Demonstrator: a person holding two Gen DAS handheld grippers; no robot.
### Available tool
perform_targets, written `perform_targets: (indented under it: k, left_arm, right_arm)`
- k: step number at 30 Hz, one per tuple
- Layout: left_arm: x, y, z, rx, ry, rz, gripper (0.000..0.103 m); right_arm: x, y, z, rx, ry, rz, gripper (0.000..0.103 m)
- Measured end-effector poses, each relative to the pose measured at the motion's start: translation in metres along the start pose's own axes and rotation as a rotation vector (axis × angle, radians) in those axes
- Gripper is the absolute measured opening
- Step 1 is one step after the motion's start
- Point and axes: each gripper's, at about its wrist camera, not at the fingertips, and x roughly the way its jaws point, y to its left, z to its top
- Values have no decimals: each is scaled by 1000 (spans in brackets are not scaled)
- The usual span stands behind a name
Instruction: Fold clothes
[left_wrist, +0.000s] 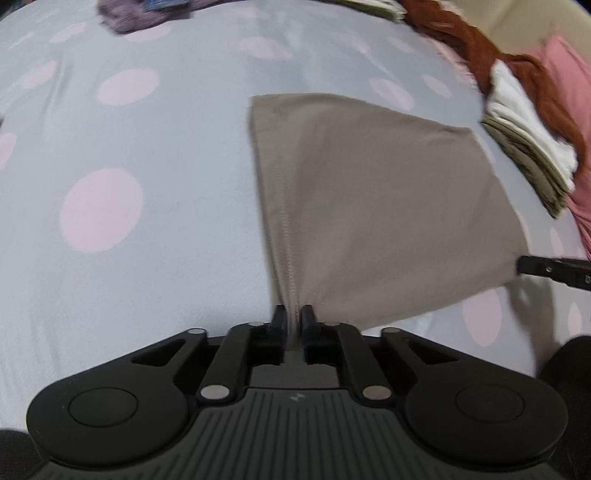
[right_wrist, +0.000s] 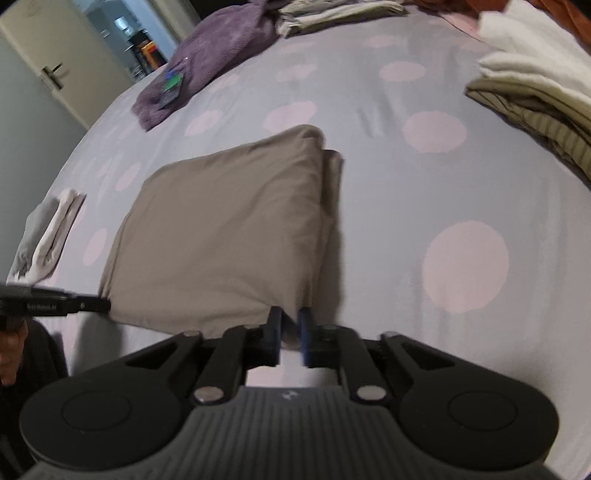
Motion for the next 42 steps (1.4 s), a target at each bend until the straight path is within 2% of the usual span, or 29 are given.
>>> perform_targets:
  k: [1,3,5,6,10,14,17,20,25,29,32,38,39,40,41,42]
  left_arm:
    - [-2,1,-1,16,7,-6,22]
    - [-9,5,-1,24,-5,0,45]
    - [-16,10,-1,16,-31,16,49]
    - [-19,14,0,8,-45,10,49]
    - [-21,32,13,-47,-77,-70,53]
    - [-5,49,34,-130,-82,-194,54]
    - [13,62,45,-208,-53,-256,54]
    - [30,69,55,-232,-12,-313,54]
    - [39,68,64,-207,-6,-313,54]
    - [45,70,69,-226,-8,-321,55]
    - [49,69,71,-229,-8,-338,59]
    - [58,64,77,-239,13,-381,59]
    - [60,64,78,-248,19,-396,52]
    - [62,62,79,-253,29,-405,44]
    - [65,61,79,-255,42,-408,30]
    - [68,59,80,-257,54,-411,21]
  right_arm:
    - [-2,1,0,-6,-3,6,37]
    - [-8,-1,3,3,-21,10,52]
    - [-14,-4,6,14,-35,7,54]
    - [-16,-5,9,21,-37,6,59]
    - [-19,-9,21,38,-46,22,73]
    - [-6,-15,39,71,-8,54,74]
    - [13,-26,53,116,27,93,74]
    - [35,-36,64,149,52,112,74]
    - [59,-45,78,160,83,117,74]
    - [70,-45,84,138,97,119,75]
    - [77,-47,89,138,105,134,76]
    - [87,-49,91,141,132,184,76]
    - [87,-49,91,147,136,197,72]
    - [88,-49,90,151,142,211,62]
    - [89,-49,89,155,150,222,55]
    - [91,-49,88,157,154,231,47]
